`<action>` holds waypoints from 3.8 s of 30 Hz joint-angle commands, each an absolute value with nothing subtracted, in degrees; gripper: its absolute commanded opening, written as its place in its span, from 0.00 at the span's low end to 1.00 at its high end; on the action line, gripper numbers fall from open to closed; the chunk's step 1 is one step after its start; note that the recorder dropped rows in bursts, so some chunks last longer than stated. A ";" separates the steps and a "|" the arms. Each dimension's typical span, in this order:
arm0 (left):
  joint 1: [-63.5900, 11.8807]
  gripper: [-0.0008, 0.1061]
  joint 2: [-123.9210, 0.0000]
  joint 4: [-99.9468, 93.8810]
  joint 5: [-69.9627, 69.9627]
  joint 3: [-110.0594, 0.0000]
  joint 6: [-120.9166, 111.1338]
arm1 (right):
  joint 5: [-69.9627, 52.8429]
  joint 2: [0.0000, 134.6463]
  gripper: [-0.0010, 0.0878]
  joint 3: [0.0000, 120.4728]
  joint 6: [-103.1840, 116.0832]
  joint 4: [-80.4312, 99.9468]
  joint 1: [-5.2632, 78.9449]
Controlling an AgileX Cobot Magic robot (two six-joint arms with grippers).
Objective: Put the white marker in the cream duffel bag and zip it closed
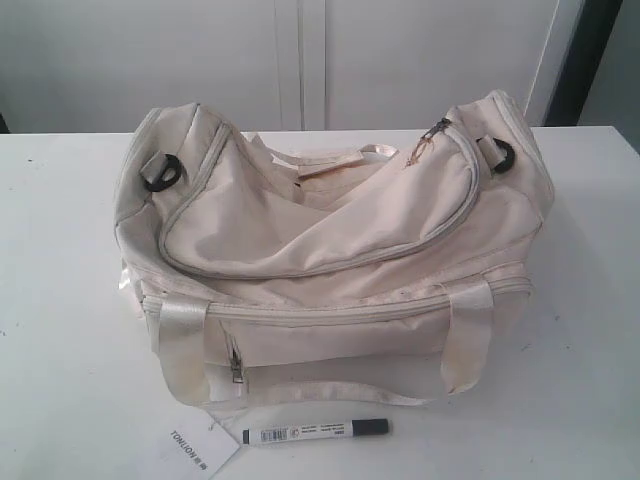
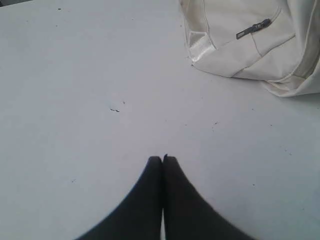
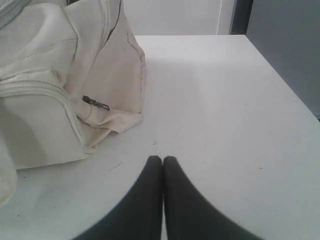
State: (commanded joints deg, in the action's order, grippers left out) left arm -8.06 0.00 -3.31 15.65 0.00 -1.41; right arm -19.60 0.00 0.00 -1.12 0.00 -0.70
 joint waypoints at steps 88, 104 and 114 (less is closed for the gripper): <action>-8.06 0.01 0.00 -3.31 15.65 0.00 -1.41 | -5.66 0.00 0.01 7.34 -1.24 0.00 -0.70; -8.06 0.01 0.00 -3.31 15.55 0.00 -1.40 | -7.23 0.00 0.01 7.34 -1.35 0.00 -0.70; -8.06 0.01 0.00 -3.31 15.55 0.00 -1.40 | -10.23 0.00 0.01 7.34 -1.35 0.00 -0.70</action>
State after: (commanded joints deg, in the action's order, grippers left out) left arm -8.06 0.00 -3.31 15.55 0.00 -1.40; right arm -10.23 0.00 7.34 -1.35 0.00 -0.70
